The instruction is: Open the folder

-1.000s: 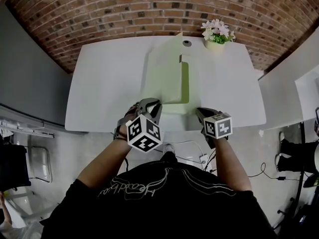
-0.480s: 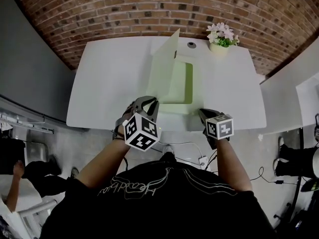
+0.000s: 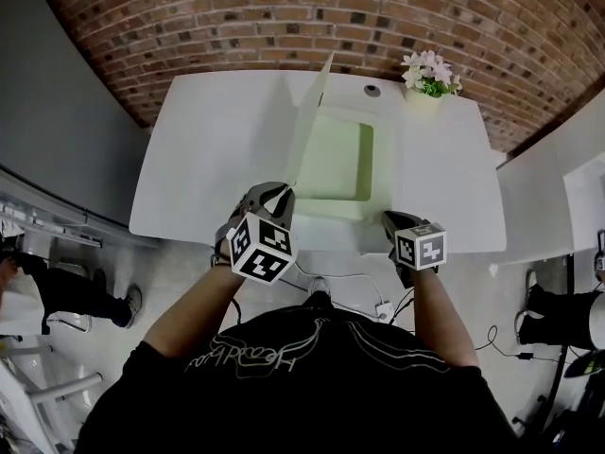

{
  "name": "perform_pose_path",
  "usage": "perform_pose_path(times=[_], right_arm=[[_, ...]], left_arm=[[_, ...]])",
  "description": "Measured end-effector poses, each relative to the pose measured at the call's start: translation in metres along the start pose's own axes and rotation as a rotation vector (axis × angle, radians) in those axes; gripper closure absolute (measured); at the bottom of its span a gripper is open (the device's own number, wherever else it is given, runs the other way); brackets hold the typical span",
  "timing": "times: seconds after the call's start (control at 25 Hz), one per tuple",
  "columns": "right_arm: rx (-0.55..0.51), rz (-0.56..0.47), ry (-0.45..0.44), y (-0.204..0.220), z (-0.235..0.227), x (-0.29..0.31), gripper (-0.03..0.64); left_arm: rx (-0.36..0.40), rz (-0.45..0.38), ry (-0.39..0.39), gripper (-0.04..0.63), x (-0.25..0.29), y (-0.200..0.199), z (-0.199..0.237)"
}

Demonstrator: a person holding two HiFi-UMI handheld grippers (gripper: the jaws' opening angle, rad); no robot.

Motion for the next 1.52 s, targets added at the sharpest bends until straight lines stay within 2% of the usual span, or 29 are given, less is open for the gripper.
perform_pose_path(times=[0.36,0.6,0.92,1.52], right_arm=[[-0.001,-0.004,-0.002,0.000,-0.001,0.000,0.615],[0.001,-0.005,-0.005,0.001,-0.001,0.001,0.615],[0.001,-0.014,-0.012,0.001,0.000,-0.001,0.615],[-0.010,-0.021,-0.027,-0.004,0.005,-0.004,0.615]], left_arm=[[-0.094,-0.001,-0.039,0.565,-0.005,0.013,0.018],[-0.199,-0.001,-0.035,0.565,-0.006,0.021,0.027],[-0.296,0.006,-0.053,0.565,-0.007,0.034,0.041],[-0.473,0.028,-0.125,0.564,-0.004,0.065,0.069]])
Point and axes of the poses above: the fingertips, and each gripper's own axes: x forward along the fingers, z to its left, y out of its underside, the point moved 4 cm from there along -x, backward along the fingers, and after that the axes turned 4 degrees about z, right-handed, at the moved point
